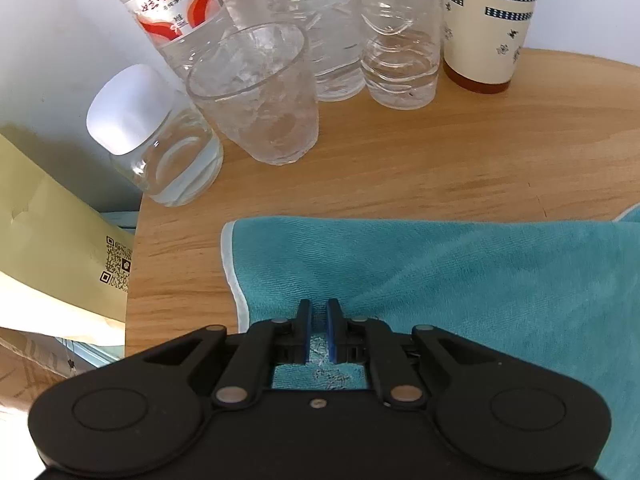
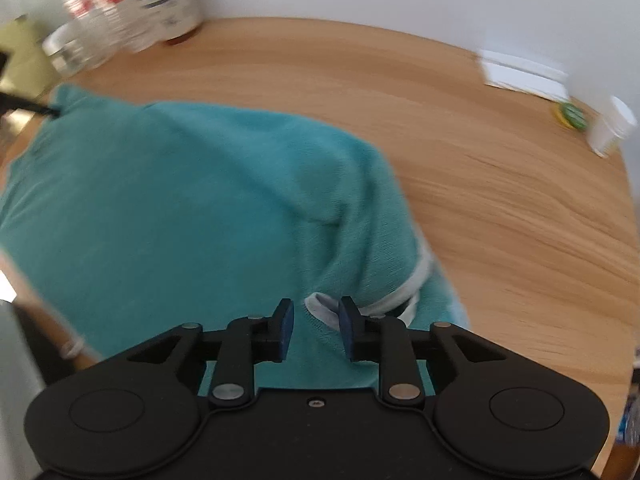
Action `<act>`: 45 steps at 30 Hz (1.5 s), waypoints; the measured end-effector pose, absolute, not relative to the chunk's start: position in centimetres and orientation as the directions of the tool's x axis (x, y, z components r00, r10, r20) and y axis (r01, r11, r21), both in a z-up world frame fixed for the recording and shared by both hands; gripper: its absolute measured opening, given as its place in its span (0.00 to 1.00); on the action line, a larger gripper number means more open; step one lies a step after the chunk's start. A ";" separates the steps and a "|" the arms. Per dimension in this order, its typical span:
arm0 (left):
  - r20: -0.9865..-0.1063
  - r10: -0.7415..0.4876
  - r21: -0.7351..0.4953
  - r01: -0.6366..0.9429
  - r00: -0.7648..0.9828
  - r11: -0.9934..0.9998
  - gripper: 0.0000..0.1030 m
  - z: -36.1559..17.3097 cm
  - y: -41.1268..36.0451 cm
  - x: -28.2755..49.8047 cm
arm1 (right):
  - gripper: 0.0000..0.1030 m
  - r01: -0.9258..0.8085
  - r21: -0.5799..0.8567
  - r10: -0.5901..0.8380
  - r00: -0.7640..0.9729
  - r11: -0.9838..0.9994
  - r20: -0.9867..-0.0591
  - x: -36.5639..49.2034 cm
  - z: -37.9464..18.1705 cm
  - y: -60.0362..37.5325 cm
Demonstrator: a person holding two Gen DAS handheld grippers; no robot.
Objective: Fold towel
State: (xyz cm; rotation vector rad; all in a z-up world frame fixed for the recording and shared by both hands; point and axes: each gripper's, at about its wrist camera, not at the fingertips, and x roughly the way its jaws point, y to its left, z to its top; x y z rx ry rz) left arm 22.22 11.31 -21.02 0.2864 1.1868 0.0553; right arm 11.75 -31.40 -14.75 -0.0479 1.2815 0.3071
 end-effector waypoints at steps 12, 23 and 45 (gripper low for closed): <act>-0.909 0.200 0.250 0.094 0.365 0.964 0.07 -21.0 11.3 22.4 | 0.39 0.325 0.323 0.182 0.398 0.889 -0.899 17.9 -14.7 -44.0; -0.913 0.203 0.239 0.061 0.354 0.969 0.07 -21.0 11.5 22.6 | 0.09 0.396 0.441 0.353 0.279 0.805 -0.893 19.5 -19.3 -42.6; -0.917 0.189 0.227 0.071 0.350 0.971 0.09 -21.0 11.9 22.6 | 0.24 0.251 -0.079 -0.200 0.503 0.965 -0.841 24.1 -14.2 -39.2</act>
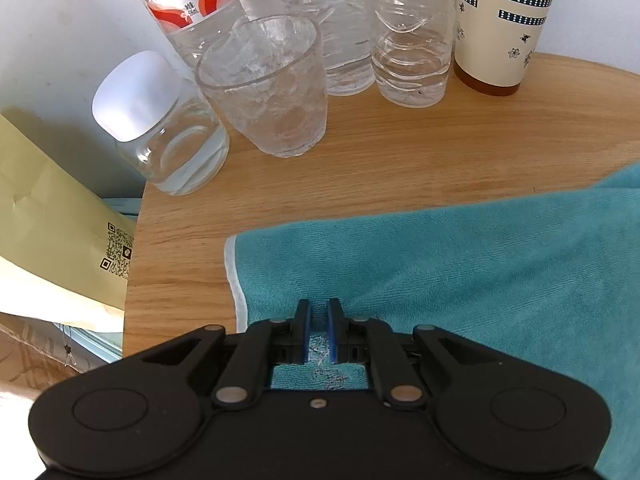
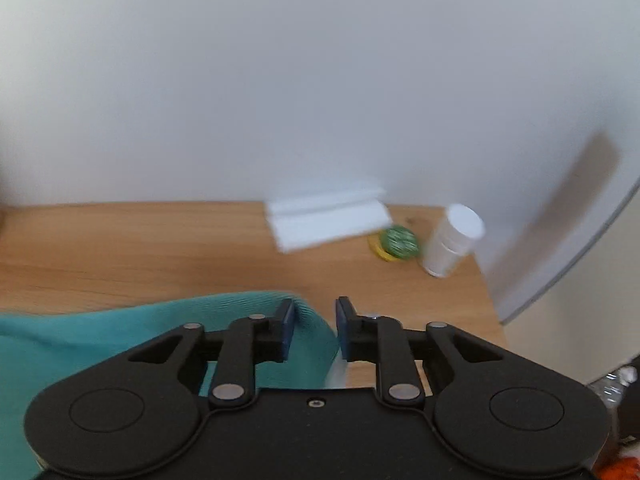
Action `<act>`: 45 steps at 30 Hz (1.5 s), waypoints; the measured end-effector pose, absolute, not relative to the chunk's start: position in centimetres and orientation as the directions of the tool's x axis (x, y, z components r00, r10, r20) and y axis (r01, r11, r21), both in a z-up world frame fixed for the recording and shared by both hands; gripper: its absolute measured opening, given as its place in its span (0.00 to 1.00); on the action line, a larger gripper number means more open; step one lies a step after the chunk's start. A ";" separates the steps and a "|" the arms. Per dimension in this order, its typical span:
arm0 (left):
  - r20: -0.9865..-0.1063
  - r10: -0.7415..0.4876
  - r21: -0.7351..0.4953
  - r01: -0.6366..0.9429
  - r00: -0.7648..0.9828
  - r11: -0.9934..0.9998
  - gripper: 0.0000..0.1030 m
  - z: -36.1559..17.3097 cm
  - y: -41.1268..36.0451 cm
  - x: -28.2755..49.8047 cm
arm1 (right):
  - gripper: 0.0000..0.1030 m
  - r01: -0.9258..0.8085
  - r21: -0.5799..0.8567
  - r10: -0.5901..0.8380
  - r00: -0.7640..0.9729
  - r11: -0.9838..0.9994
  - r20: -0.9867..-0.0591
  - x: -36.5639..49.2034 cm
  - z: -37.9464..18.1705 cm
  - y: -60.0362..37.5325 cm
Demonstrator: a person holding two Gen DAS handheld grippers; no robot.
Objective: Fold towel
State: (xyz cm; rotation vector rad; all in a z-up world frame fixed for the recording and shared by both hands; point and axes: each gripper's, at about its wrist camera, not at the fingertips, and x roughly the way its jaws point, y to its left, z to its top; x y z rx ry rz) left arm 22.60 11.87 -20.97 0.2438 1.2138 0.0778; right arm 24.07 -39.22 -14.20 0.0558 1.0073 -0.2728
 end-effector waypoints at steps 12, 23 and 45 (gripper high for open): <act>-0.916 0.169 0.183 0.003 0.363 0.983 0.17 -20.1 13.9 23.4 | 0.37 0.359 0.177 -0.076 0.590 0.916 -0.804 16.3 -12.1 -41.6; -0.913 0.169 0.190 0.022 0.371 0.981 0.21 -20.4 12.9 24.4 | 0.53 0.509 0.527 0.074 0.668 0.681 -0.740 12.5 -12.9 -41.8; -0.901 0.172 0.226 0.092 0.398 0.970 0.34 -20.9 11.8 26.2 | 0.27 0.492 0.156 -0.034 0.355 0.856 -0.934 8.8 -17.8 -40.1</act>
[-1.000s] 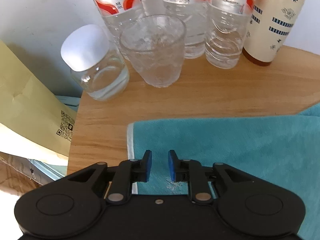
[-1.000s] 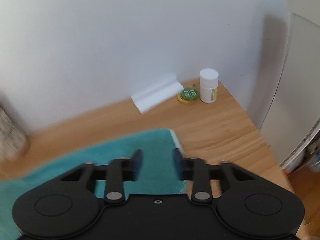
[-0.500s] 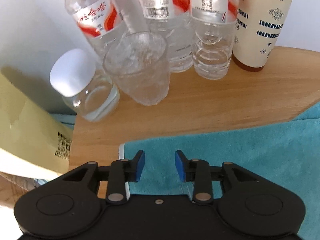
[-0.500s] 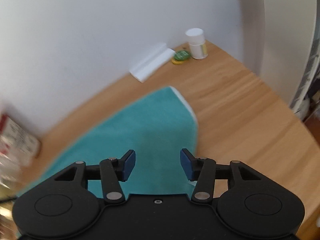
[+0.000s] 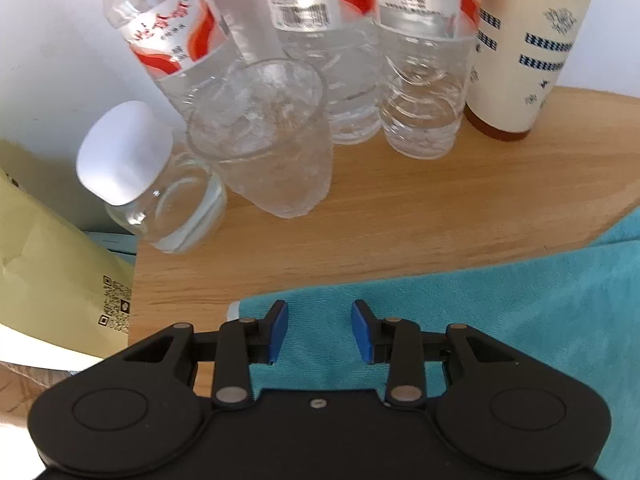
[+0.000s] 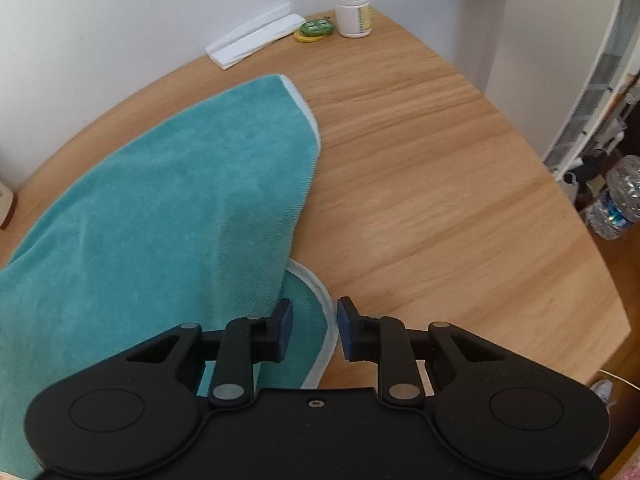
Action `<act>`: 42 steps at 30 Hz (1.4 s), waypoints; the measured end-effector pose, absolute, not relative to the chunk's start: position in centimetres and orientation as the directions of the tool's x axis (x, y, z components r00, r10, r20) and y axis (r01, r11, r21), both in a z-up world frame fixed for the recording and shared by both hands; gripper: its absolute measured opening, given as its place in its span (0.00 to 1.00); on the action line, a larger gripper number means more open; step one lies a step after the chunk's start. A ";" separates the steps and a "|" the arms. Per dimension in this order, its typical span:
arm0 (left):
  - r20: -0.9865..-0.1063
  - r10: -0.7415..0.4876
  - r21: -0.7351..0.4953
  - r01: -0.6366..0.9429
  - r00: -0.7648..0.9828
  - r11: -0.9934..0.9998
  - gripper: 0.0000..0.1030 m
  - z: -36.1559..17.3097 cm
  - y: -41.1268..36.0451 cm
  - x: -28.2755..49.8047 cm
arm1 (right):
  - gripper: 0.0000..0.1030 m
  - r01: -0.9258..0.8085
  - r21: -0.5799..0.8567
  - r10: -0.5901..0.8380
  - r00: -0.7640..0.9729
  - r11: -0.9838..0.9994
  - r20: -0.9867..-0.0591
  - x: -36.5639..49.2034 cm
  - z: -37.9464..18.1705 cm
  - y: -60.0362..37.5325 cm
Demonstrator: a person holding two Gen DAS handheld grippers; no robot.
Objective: Fold towel
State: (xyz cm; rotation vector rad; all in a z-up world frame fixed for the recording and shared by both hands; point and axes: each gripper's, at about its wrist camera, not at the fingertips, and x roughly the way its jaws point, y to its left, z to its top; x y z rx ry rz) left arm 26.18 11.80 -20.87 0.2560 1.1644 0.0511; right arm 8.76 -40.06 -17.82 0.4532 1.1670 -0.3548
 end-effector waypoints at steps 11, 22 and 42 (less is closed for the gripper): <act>-0.905 0.107 0.194 0.176 0.412 0.965 0.01 -21.4 10.9 25.7 | 0.04 0.437 0.104 -0.052 0.331 0.894 -0.942 9.8 -17.3 -39.9; -0.870 0.173 0.274 0.162 0.462 0.948 0.00 -21.3 10.9 24.1 | 0.03 0.590 -0.003 -0.165 0.220 0.807 -0.961 4.1 -15.8 -41.9; -0.888 0.136 0.229 0.166 0.439 0.959 0.01 -19.8 10.3 22.6 | 0.16 0.494 0.009 -0.205 0.378 0.869 -0.903 9.2 -12.1 -42.5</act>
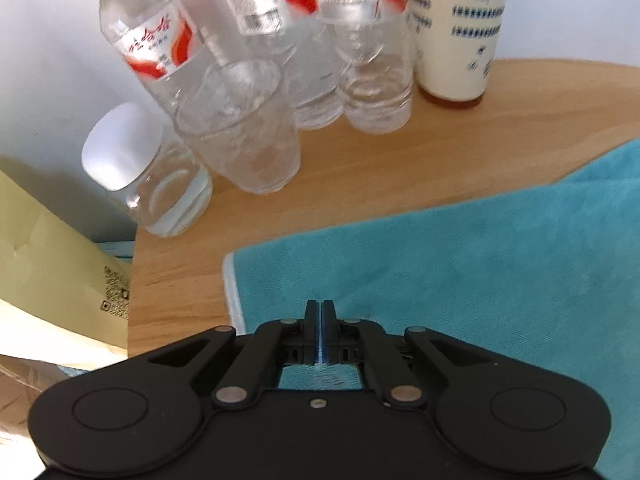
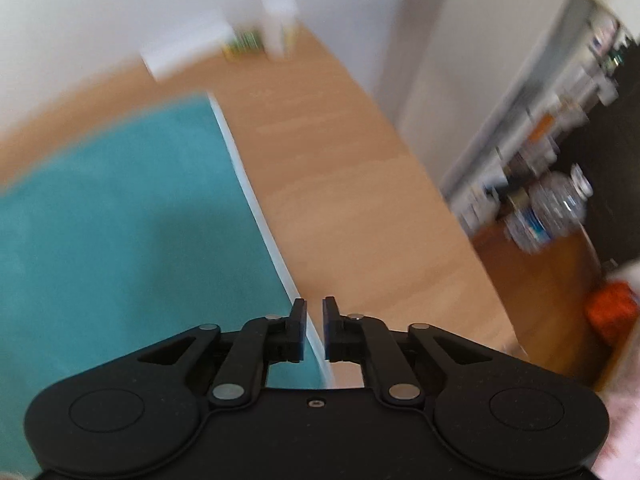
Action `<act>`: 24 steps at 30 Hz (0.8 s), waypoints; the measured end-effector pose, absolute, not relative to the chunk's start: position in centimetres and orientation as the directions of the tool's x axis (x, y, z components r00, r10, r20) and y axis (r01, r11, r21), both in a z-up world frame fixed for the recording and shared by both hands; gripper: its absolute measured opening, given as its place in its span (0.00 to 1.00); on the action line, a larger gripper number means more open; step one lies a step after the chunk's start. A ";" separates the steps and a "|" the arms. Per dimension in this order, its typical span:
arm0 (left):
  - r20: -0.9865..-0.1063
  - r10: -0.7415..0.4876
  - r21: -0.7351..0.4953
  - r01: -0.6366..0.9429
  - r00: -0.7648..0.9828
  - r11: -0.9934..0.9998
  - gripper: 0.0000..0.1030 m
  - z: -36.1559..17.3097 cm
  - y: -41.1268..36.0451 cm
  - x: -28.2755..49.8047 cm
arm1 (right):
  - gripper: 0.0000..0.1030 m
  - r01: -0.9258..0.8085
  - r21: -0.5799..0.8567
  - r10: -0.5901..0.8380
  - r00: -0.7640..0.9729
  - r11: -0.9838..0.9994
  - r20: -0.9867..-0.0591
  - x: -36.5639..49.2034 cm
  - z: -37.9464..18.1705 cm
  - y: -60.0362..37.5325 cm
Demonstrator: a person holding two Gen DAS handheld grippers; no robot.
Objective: Fold towel
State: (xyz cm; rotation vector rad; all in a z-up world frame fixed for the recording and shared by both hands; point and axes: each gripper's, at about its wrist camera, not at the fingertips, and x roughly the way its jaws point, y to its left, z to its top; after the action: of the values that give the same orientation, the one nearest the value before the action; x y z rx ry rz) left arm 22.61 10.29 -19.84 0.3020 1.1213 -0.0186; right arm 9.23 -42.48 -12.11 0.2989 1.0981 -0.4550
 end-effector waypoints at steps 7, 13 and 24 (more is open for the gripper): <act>-0.902 0.113 0.206 0.184 0.417 0.961 0.02 -19.8 8.6 23.3 | 0.34 0.242 0.087 -0.052 0.516 0.966 -0.855 19.3 -12.8 -42.9; -0.927 0.063 0.159 0.237 0.370 0.958 0.02 -20.0 6.6 22.7 | 0.42 0.027 -0.007 -0.018 0.454 1.000 -0.891 25.8 -16.0 -42.6; -0.960 0.061 0.130 0.241 0.273 0.962 0.02 -21.2 4.9 22.0 | 0.15 -0.165 0.044 0.092 0.295 0.985 -0.951 28.5 -19.3 -43.7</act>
State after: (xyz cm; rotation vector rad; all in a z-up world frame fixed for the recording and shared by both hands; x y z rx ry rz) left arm 22.03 4.92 -21.21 0.2716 1.2930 -0.1228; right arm 28.50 -43.74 -19.33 -0.0664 1.2605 0.1705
